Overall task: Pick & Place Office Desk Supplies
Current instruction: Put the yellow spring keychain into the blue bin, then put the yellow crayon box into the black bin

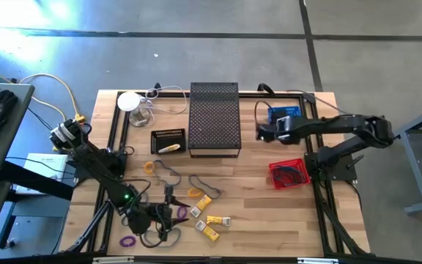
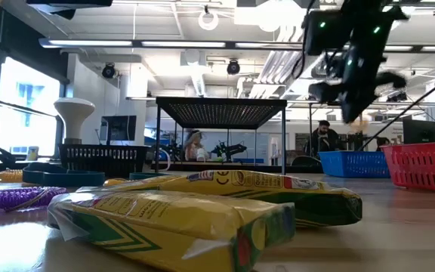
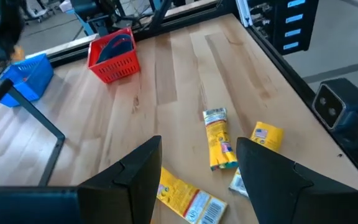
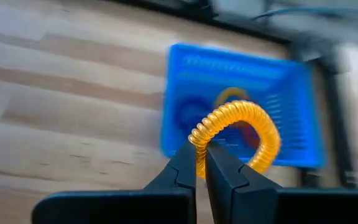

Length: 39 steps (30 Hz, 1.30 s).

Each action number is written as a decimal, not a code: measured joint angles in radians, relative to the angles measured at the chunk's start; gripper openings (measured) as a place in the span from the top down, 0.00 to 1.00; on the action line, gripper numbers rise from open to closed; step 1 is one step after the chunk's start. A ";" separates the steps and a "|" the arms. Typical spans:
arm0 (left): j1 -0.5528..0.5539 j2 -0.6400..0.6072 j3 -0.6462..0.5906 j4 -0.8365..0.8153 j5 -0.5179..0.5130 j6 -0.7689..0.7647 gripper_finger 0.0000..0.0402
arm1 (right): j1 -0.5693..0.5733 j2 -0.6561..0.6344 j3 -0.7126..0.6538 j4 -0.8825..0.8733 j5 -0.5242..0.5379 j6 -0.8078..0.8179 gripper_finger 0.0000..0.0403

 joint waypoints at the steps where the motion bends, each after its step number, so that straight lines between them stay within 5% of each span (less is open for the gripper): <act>1: 0.004 0.000 0.000 0.005 0.001 0.004 0.51 | -0.026 0.002 -0.020 0.058 -0.025 -0.043 0.98; 14: 0.012 0.000 0.000 0.066 0.001 -0.024 0.51 | -0.220 0.010 -0.118 0.261 -0.078 -0.214 0.98; 20: 0.038 -0.001 0.001 0.167 0.051 -0.170 0.51 | -0.227 0.014 -0.141 0.285 -0.096 -0.240 0.98; 28: 0.045 -0.001 0.001 0.166 0.091 -0.157 0.51 | -0.250 0.019 -0.161 0.382 -0.037 -0.302 0.97; 34: 0.056 0.000 0.001 0.160 0.087 -0.103 0.51 | -0.256 0.019 -0.161 0.362 -0.077 -0.311 0.79; 39: 0.056 0.000 0.001 0.136 0.087 -0.110 0.51 | -0.221 0.011 -0.161 0.358 0.057 -0.311 0.60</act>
